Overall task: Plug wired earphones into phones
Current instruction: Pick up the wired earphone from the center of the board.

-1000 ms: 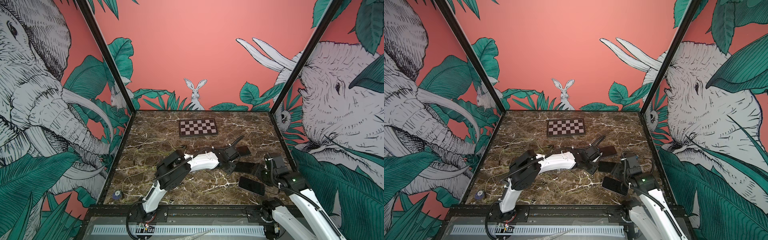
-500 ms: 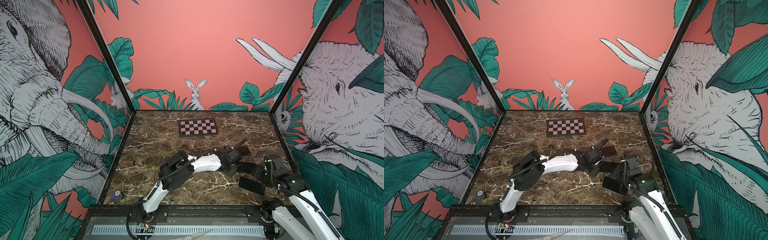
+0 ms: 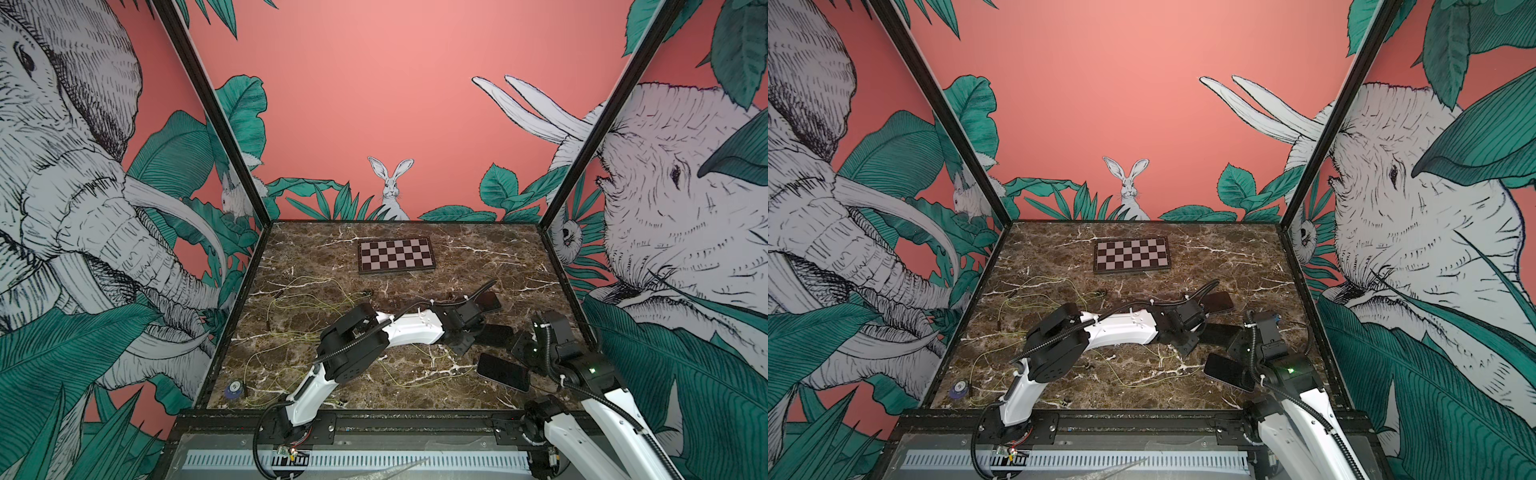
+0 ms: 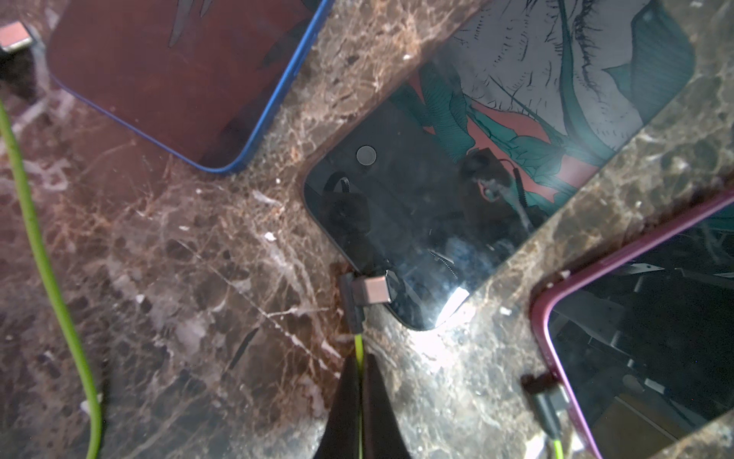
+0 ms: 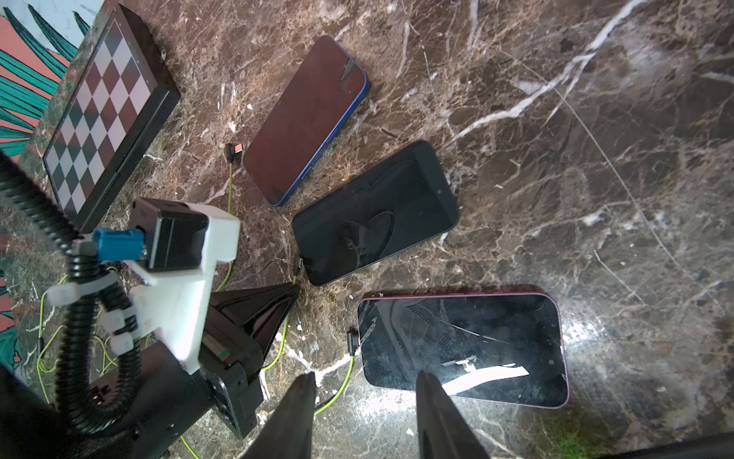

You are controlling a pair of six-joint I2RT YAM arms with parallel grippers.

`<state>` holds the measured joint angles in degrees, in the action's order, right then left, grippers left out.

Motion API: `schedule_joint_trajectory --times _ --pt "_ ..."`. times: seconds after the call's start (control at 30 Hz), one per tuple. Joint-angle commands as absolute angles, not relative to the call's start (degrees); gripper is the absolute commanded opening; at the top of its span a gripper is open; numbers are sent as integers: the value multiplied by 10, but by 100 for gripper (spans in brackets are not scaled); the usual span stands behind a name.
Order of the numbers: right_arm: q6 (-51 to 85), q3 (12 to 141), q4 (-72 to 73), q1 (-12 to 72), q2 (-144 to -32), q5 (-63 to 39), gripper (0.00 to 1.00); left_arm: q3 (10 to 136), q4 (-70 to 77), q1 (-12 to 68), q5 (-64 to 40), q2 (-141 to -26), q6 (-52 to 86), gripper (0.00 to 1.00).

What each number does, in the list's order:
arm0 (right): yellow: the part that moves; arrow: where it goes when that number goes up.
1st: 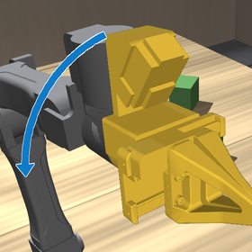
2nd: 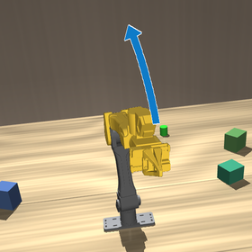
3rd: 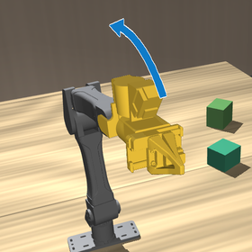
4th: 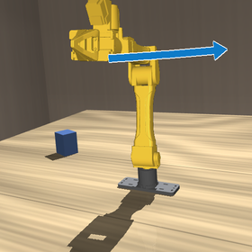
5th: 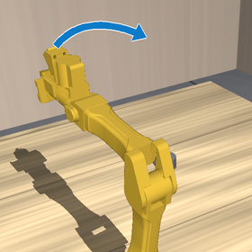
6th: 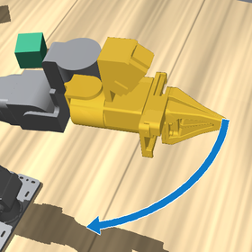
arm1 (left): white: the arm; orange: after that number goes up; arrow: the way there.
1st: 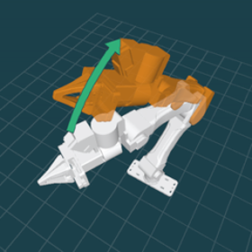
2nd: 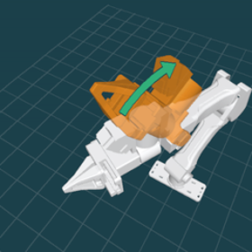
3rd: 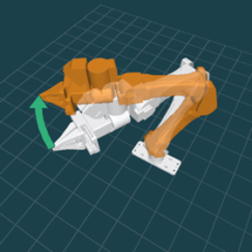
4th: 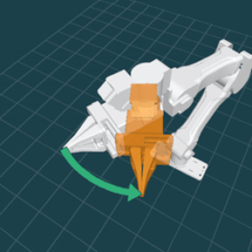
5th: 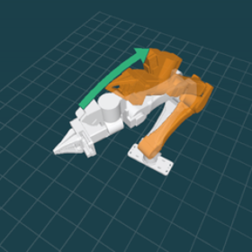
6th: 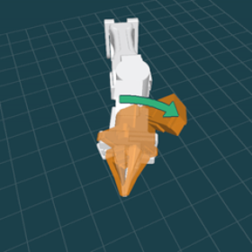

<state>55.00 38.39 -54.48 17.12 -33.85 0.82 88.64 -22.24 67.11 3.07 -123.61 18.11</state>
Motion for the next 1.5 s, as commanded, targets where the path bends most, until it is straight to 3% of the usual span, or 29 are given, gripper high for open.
schedule_joint_trajectory --times 0.0,0.47,0.5,0.57,0.67,0.93,1.2,1.47 --pt "572 385 -533 170 -323 9 40 860 -242 674 51 -1219 174 0" --pt "590 342 -355 171 -299 -139 40 716 -66 674 145 -1008 67 0" --pt "596 338 -339 170 -298 -145 39 703 -51 674 146 -993 59 0" --pt "608 329 -293 171 -299 -168 26 684 -24 673 137 -966 35 0" --pt "646 315 -218 172 -300 -197 24 674 -12 674 128 -935 13 0" --pt "657 336 -130 187 -350 -173 29 653 20 674 125 -891 -12 0" --pt "594 408 -165 263 -422 -76 27 654 15 673 154 -882 -5 0" --pt "598 420 -148 290 -468 -61 27 646 24 674 148 -879 7 0"
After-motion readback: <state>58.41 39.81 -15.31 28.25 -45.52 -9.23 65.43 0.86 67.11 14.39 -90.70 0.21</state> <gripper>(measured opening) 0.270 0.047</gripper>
